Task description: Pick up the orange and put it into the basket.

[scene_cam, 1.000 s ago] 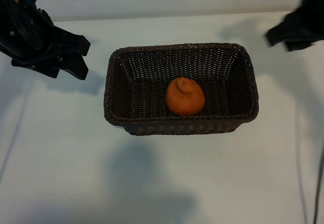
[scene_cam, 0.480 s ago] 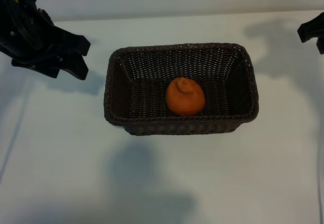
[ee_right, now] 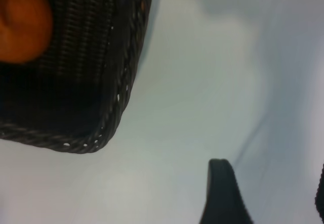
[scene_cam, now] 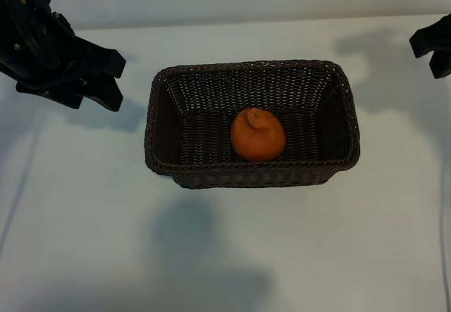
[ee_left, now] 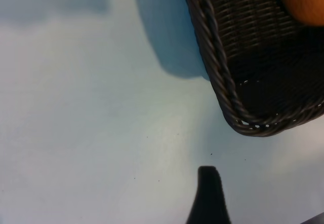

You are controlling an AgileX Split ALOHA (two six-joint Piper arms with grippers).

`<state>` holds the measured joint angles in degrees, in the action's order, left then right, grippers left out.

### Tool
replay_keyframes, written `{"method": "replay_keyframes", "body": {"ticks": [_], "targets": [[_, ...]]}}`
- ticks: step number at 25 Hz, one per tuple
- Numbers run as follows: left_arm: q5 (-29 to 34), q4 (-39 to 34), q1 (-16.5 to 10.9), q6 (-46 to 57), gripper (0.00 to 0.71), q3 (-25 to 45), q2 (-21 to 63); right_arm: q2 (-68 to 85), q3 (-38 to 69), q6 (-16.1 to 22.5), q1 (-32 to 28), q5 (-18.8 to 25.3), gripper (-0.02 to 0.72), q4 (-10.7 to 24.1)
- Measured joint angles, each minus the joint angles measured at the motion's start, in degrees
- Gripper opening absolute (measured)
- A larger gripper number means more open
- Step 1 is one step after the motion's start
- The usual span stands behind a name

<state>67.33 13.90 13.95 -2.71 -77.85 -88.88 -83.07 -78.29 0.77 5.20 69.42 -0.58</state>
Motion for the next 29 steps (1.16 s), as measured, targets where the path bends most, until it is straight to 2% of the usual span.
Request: {"method": "replay_keyframes", "body": {"ticks": [11, 29], "targets": [[0.0, 1.19, 0.0, 0.06, 0.572, 0.0, 0.0, 0.0, 0.0, 0.0, 0.0, 0.26, 0.436, -2.56], [0.0, 1.14, 0.0, 0.01, 0.572, 0.0, 0.0, 0.0, 0.0, 0.04, 0.0, 0.3, 0.436, -3.41]]}}
